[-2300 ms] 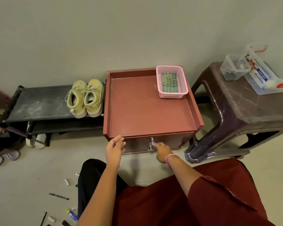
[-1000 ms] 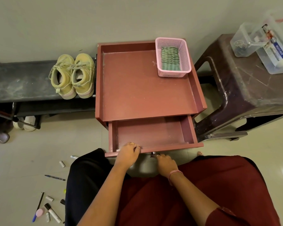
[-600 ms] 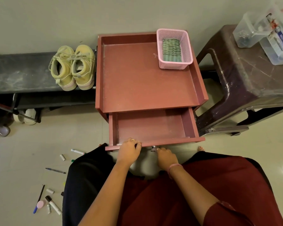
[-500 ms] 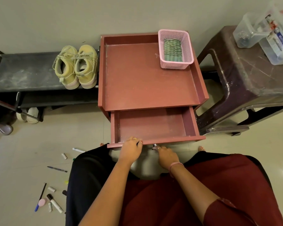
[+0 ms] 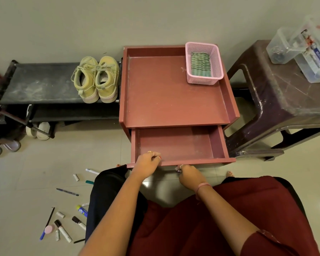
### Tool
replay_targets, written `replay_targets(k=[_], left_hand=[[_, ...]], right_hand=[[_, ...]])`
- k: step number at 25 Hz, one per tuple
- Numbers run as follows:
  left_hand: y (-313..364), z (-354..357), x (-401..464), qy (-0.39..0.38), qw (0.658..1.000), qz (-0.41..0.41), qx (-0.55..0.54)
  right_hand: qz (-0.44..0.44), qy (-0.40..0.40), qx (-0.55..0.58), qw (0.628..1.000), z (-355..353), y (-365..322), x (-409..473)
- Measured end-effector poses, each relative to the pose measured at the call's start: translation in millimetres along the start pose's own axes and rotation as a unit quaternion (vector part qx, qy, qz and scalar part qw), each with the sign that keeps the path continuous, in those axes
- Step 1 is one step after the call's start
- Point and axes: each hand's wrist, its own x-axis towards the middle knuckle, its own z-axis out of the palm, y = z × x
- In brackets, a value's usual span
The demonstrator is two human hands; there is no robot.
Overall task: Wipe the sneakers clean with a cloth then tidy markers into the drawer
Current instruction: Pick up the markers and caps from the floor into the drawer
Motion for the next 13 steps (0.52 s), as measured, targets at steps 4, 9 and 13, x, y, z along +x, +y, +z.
replay_targets(k=[4, 9, 13], left_hand=[[2.7, -46.5, -10.9, 0.06, 0.996, 0.014, -0.064], [-27.9, -106.5, -28.7, 0.148, 0.985, -0.003, -0.094], [-74.9, -144.8, -45.5, 0.195, 0.974, -0.025, -0.116]], right_hand=[[-0.021, 0.029, 0.017, 0.999, -20.7, -32.6, -1.2], [-0.104, 0.051, 0.005, 0.993, -45.2, -94.8, -4.2], [-0.181, 0.039, -0.004, 0.983, -47.5, -156.0, 10.3]])
